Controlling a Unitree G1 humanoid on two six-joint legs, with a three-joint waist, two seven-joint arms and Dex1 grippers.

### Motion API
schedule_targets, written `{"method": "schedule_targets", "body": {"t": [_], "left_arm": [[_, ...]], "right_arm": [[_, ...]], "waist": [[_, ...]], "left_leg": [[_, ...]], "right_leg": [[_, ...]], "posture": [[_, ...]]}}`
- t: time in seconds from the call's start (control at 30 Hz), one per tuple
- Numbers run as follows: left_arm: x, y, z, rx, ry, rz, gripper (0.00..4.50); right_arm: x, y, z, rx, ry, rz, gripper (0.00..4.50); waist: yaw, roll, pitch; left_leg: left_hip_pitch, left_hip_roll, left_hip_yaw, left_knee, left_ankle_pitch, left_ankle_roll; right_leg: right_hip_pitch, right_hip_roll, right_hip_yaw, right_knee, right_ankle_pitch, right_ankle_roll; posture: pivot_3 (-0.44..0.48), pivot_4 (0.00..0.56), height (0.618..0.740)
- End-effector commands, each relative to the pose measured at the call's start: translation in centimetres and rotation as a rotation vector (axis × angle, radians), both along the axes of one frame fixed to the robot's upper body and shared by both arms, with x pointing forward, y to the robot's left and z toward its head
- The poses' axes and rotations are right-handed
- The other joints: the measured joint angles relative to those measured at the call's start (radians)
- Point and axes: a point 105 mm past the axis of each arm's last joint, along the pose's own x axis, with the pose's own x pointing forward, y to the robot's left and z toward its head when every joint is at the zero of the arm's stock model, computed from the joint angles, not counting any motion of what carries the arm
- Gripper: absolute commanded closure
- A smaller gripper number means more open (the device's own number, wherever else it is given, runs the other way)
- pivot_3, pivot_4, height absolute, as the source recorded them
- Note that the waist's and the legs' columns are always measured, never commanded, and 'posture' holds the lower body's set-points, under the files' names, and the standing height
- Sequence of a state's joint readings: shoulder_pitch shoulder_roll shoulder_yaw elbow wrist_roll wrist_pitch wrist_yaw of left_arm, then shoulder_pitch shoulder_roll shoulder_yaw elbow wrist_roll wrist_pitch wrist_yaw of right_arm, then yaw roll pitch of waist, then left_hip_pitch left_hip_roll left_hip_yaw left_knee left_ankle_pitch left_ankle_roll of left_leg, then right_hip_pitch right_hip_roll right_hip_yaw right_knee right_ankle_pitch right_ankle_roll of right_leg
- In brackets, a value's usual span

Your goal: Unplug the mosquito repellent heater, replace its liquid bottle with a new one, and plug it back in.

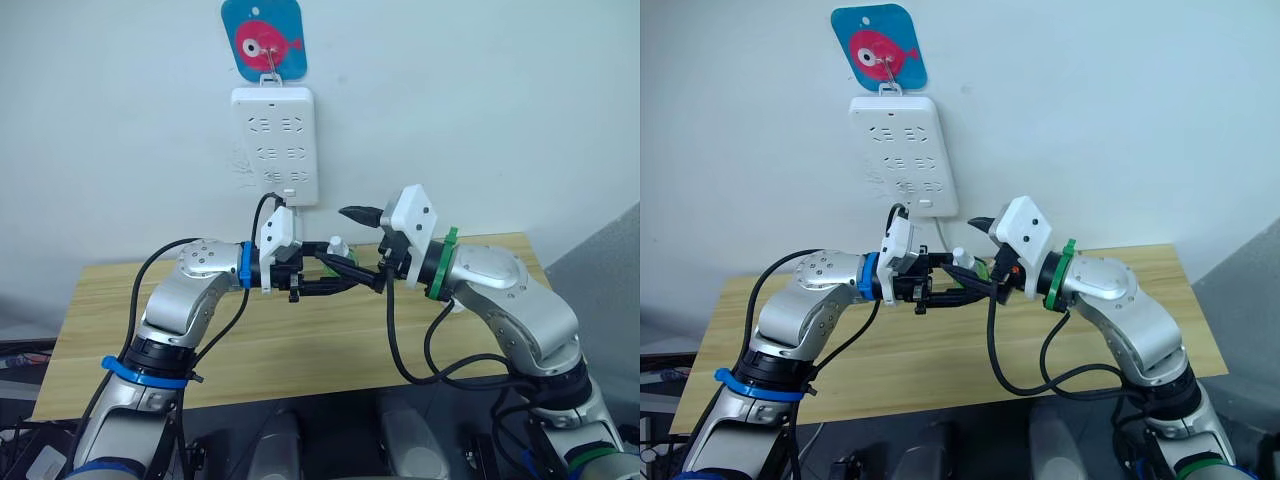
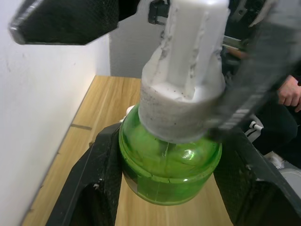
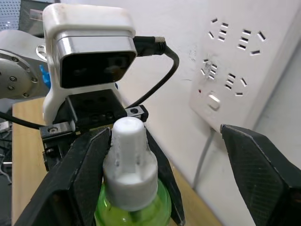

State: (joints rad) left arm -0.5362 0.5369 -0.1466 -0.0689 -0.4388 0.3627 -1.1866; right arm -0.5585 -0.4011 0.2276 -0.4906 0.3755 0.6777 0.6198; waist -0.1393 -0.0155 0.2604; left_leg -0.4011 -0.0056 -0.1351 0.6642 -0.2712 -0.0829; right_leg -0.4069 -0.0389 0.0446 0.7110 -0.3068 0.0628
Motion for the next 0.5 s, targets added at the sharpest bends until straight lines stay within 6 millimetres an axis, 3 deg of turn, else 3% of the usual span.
{"method": "schedule_targets", "body": {"t": [0.03, 0.3, 0.5], "left_arm": [[-0.6, -0.5, 1.0, -0.015, -0.057, -0.041, 2.16], [-0.5, -0.3, 0.9, -0.002, -0.062, -0.037, 2.16], [-0.3, -0.2, 0.9, 0.000, -0.076, -0.037, 2.16]], "right_arm": [[0.5, -1.7, 1.2, 0.001, -0.050, -0.027, 0.58], [-0.5, -5.6, 1.5, -0.125, 0.014, 0.047, 0.58], [-3.0, -4.7, 1.3, -0.143, 0.084, 0.178, 0.58]], "waist": [[0.001, 0.000, 0.000], [0.001, 0.000, 0.000], [-0.003, 0.000, 0.000]], "left_leg": [[0.000, 0.000, 0.000, 0.000, 0.000, 0.000], [0.000, 0.000, 0.000, 0.000, -0.001, 0.001], [0.000, 0.001, 0.000, 0.000, -0.002, 0.003]], "right_leg": [[0.000, 0.000, 0.000, 0.000, 0.000, 0.000], [0.000, 0.000, 0.000, 0.000, 0.000, 0.000], [0.000, 0.000, 0.000, 0.000, 0.000, 0.000]], "posture": [[-0.153, 0.194, 0.734], [-0.174, 0.196, 0.734], [-0.172, 0.193, 0.734]]}}
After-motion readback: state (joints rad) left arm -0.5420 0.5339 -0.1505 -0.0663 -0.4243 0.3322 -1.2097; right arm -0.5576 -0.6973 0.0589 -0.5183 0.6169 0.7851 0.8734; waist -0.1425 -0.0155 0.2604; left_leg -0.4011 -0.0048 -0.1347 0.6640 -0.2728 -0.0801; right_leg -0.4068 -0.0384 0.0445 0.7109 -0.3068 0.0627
